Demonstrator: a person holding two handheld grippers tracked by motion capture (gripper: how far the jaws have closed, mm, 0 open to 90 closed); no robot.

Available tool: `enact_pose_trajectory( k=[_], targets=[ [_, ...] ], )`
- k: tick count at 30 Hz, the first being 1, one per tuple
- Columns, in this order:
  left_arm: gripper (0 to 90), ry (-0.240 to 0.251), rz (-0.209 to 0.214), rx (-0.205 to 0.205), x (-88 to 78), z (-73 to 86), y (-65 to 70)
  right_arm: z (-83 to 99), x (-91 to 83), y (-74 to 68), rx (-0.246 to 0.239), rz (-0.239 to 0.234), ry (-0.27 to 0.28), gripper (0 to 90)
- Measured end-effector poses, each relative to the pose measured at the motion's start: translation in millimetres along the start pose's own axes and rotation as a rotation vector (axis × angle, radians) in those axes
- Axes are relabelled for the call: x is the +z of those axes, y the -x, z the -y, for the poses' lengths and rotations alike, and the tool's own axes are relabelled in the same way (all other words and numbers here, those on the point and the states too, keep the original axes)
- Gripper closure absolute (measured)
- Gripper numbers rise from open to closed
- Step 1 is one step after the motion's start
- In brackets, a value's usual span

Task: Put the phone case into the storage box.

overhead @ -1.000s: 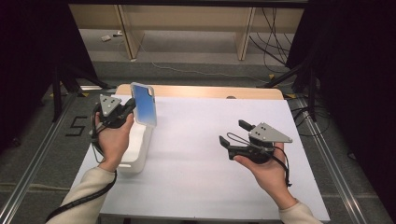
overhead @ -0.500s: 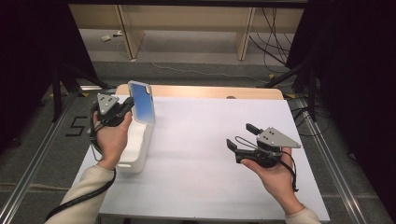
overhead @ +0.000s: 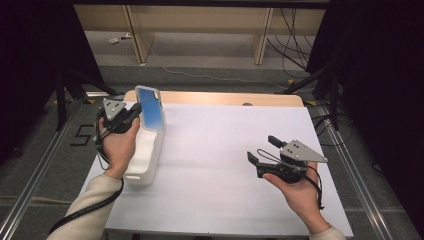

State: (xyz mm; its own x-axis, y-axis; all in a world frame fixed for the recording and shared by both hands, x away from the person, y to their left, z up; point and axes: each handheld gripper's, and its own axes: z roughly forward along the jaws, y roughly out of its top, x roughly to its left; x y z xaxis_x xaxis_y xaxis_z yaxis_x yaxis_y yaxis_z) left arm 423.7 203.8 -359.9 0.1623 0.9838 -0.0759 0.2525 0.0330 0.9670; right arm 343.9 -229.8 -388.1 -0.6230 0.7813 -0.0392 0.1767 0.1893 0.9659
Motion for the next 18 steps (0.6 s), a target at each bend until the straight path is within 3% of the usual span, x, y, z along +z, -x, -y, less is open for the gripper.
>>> enact_pose_trajectory(
  k=[18],
  targets=[
    [88.4,-0.005,-0.033,-0.003,13.4,-5.0,-7.1,9.3,-8.4,1.3,0.019,0.006,-0.026,15.4]
  ],
)
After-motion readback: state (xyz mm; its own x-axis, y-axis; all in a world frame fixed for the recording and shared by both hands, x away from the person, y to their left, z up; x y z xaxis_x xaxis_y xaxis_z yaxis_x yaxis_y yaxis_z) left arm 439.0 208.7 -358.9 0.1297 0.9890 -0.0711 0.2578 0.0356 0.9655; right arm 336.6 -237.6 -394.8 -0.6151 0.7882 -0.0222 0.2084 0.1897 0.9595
